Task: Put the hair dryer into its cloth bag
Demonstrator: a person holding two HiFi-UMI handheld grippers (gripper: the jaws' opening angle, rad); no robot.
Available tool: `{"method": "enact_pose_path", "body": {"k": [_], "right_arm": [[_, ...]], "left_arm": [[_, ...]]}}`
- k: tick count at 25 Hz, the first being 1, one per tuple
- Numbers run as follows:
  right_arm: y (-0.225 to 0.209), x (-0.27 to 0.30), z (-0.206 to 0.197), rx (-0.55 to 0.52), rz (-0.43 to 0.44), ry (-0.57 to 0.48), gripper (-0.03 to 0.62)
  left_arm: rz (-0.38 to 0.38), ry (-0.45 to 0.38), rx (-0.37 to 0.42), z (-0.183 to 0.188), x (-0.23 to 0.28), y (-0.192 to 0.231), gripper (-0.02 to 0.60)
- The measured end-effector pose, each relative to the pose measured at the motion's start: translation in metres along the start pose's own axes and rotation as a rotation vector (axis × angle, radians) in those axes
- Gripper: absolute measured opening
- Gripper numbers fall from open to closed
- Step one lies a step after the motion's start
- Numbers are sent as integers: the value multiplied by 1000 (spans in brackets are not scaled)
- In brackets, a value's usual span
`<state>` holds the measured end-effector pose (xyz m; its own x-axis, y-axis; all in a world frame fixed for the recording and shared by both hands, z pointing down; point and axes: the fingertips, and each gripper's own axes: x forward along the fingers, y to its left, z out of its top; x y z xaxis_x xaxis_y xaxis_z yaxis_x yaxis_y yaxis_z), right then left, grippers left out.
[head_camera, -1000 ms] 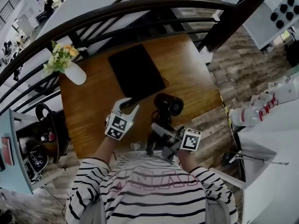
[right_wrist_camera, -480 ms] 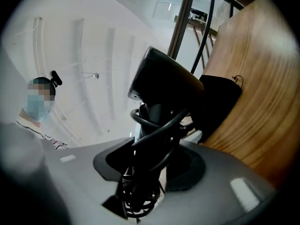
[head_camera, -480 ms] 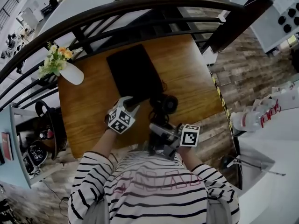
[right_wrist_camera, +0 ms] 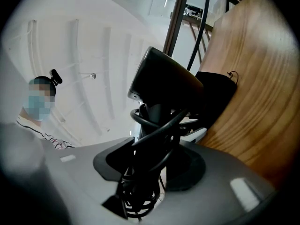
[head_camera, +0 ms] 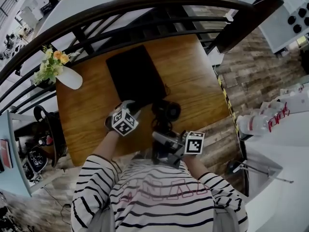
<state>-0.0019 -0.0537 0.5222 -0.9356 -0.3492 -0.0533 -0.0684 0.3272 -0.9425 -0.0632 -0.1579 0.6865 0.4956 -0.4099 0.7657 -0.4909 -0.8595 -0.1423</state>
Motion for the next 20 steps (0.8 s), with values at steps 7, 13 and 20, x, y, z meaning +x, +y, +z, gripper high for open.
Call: {"method": "enact_pose_path", "body": {"k": [7, 13, 20], "right_arm": [[-3, -5, 0, 6, -12, -7, 184], [-6, -6, 0, 2, -18, -1, 184], [-6, -2, 2, 3, -12, 13, 184]], "left_arm": [[-24, 33, -5, -3, 7, 1, 63], [-31, 13, -52, 3, 5, 7, 25], [-58, -90, -205, 18, -6, 16, 25]]}}
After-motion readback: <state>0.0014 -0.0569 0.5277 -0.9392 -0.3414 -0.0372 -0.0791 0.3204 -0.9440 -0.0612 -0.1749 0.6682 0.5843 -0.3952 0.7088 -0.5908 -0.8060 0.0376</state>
